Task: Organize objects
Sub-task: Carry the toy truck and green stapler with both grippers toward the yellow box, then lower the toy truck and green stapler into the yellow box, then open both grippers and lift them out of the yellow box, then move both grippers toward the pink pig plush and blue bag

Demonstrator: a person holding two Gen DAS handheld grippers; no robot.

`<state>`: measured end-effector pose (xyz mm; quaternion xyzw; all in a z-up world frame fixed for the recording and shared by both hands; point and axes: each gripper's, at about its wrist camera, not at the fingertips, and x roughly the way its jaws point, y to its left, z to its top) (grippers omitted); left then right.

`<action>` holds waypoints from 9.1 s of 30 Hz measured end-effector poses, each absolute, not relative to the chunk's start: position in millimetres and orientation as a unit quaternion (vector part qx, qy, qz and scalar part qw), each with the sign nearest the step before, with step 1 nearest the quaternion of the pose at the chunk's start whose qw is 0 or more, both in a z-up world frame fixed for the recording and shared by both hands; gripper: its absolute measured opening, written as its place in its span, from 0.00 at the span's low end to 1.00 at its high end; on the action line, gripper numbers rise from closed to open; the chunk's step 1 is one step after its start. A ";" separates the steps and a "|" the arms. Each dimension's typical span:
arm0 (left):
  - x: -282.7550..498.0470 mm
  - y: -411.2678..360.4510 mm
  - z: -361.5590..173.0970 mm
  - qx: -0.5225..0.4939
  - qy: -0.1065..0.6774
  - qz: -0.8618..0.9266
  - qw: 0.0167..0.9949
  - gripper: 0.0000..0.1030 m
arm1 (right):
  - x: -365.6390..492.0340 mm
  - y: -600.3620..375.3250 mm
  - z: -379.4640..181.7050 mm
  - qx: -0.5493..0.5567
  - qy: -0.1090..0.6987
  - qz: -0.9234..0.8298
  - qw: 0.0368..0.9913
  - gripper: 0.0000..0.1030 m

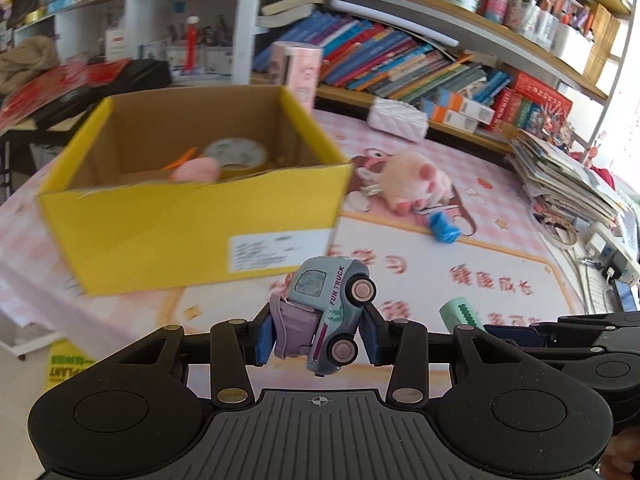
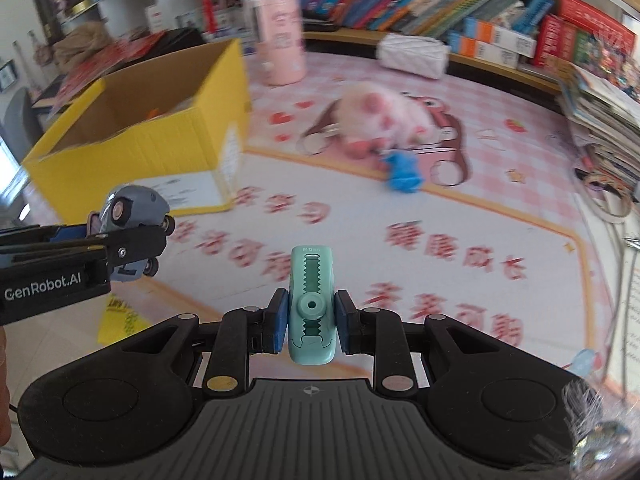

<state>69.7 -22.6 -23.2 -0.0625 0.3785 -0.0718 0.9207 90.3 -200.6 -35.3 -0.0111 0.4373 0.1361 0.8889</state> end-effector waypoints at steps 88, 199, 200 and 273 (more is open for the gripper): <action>156.2 72.0 9.8 0.007 0.297 -0.008 0.955 0.40 | 201.5 -64.7 42.2 -0.035 0.299 0.197 0.933 0.22; 1.1 86.1 -15.6 -0.001 0.353 0.027 0.935 0.91 | 32.7 -84.9 -22.8 -0.082 0.349 0.114 0.927 0.72; -1.5 84.9 -16.0 0.000 0.354 0.025 0.935 0.92 | 29.8 -85.6 -23.3 -0.081 0.350 0.113 0.926 0.72; 139.4 -121.3 -29.7 0.045 0.360 -0.102 0.926 0.92 | 150.7 -285.3 -35.0 -0.038 0.386 0.031 0.921 0.71</action>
